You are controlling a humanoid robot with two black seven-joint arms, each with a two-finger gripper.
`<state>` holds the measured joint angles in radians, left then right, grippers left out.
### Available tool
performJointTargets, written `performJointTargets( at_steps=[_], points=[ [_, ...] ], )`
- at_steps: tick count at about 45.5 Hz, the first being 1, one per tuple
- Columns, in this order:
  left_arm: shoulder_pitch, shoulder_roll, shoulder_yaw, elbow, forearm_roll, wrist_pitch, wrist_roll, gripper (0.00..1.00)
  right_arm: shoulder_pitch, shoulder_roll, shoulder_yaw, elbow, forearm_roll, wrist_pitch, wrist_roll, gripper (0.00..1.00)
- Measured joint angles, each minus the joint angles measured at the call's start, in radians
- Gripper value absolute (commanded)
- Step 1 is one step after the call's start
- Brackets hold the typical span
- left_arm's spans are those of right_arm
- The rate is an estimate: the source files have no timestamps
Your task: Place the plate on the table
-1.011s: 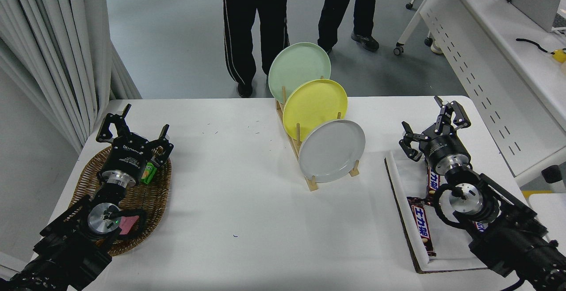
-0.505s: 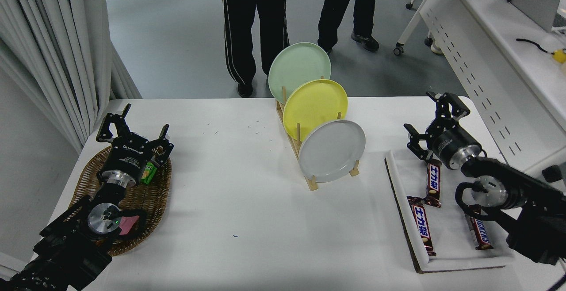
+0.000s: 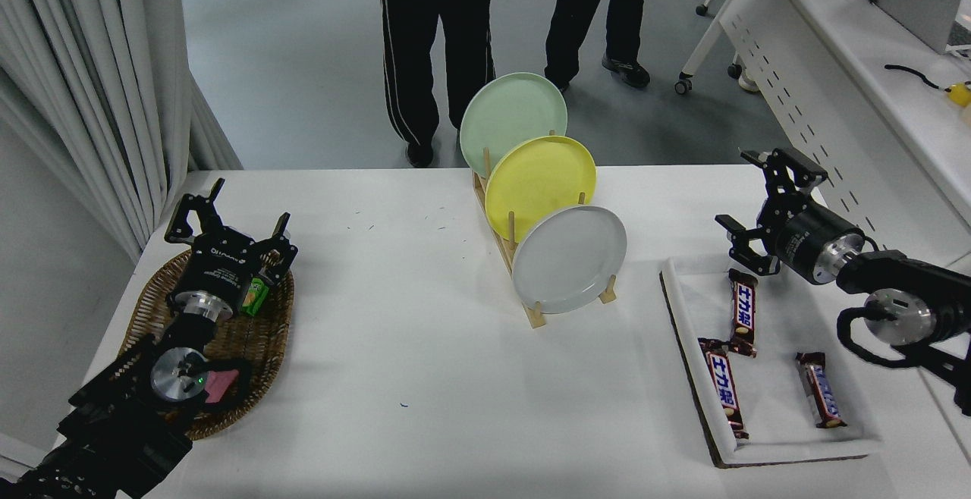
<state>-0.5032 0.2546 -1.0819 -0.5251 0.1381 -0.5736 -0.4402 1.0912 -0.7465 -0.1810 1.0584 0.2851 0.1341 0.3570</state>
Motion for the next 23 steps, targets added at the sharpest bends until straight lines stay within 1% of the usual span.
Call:
performJointTargets(
  at_steps=[6, 12, 23],
  points=[
    [0.0, 0.0, 0.0, 0.0, 0.0, 0.0, 0.0, 1.0, 0.069, -0.011, -0.082, 0.041, 0.06, 0.0, -0.038, 1.0],
    [0.0, 0.0, 0.0, 0.0, 0.0, 0.0, 0.0, 1.0, 0.126, -0.01, -0.127, 0.072, 0.142, 0.0, -0.127, 1.0],
    [0.0, 0.0, 0.0, 0.0, 0.0, 0.0, 0.0, 1.0, 0.184, 0.052, -0.09, 0.091, 0.214, -0.018, -0.252, 1.0]
  ],
)
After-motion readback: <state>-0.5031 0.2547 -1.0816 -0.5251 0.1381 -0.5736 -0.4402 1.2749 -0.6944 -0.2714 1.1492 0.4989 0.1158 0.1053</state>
